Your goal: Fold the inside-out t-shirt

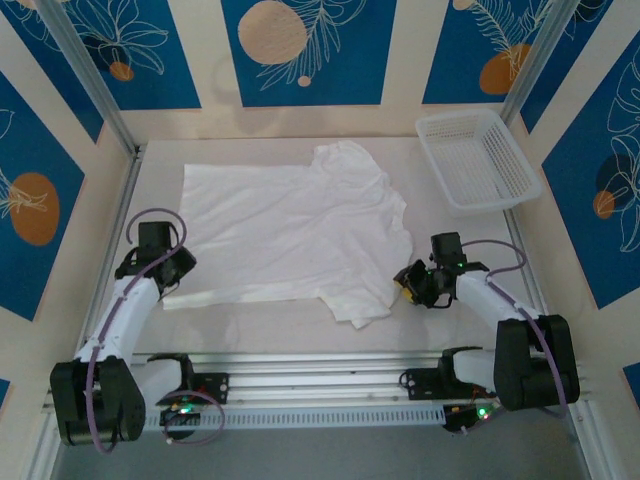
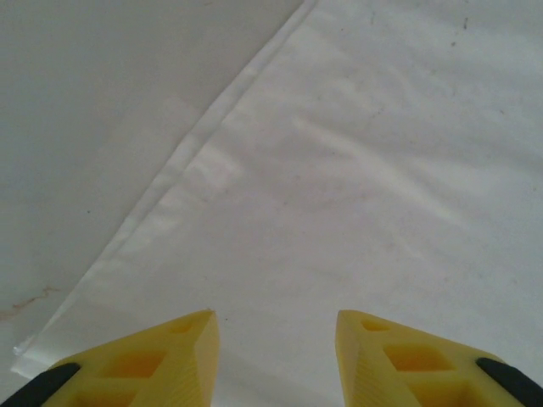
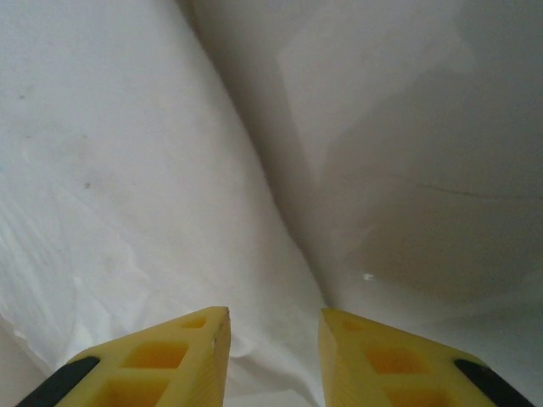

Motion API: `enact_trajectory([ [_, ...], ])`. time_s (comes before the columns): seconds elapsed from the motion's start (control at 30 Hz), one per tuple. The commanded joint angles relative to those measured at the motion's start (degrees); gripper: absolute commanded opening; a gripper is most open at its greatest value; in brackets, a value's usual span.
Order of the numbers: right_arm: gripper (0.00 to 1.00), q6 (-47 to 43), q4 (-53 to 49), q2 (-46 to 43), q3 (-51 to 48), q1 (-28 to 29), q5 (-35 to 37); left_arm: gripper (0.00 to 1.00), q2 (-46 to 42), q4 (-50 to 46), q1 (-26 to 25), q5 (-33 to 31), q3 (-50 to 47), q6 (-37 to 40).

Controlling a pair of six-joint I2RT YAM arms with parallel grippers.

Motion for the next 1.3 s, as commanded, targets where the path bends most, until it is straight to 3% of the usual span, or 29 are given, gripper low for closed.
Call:
enact_trajectory([
  [0.0, 0.34, 1.3, 1.1, 1.0, -1.3, 0.8, -0.8, 0.42, -0.1, -2.1, -0.2, -3.0, -0.1, -1.8],
  [0.23, 0.31, 3.3, 3.8, 4.8, -0.7, 3.3, -1.5, 0.47, -1.1, -4.3, -0.1, -4.5, -0.3, -5.1],
  [0.43, 0.01, 4.5, 2.4, 2.5, 0.8, 1.2, -1.1, 0.52, -4.0, -9.3, -0.1, -4.5, -0.1, -5.4],
  [0.67, 0.00, 4.4, -2.3, -6.1, 1.5, -4.3, -1.8, 0.53, -8.5, -18.3, -0.2, 1.6, -3.2, -8.8],
  [0.77, 0.00, 4.5, -2.1, -7.0, 1.4, -4.7, -4.0, 0.61, -9.3, -20.5, -0.2, 4.3, -5.0, -11.1],
  [0.93, 0.00, 4.6, -1.8, -8.3, 1.8, -4.7, -5.7, 0.66, -9.1, -19.7, -0.2, 0.9, -6.3, -11.5],
  [1.07, 0.00, 3.9, -2.1, -9.8, 2.9, -4.7, -5.3, 0.64, -6.7, -15.0, 0.0, -1.9, -6.1, -12.0],
  [1.27, 0.00, 2.9, -1.7, -12.7, 3.1, -4.7, -4.1, 0.40, 0.7, -7.8, 2.5, -3.1, -6.0, -12.8],
])
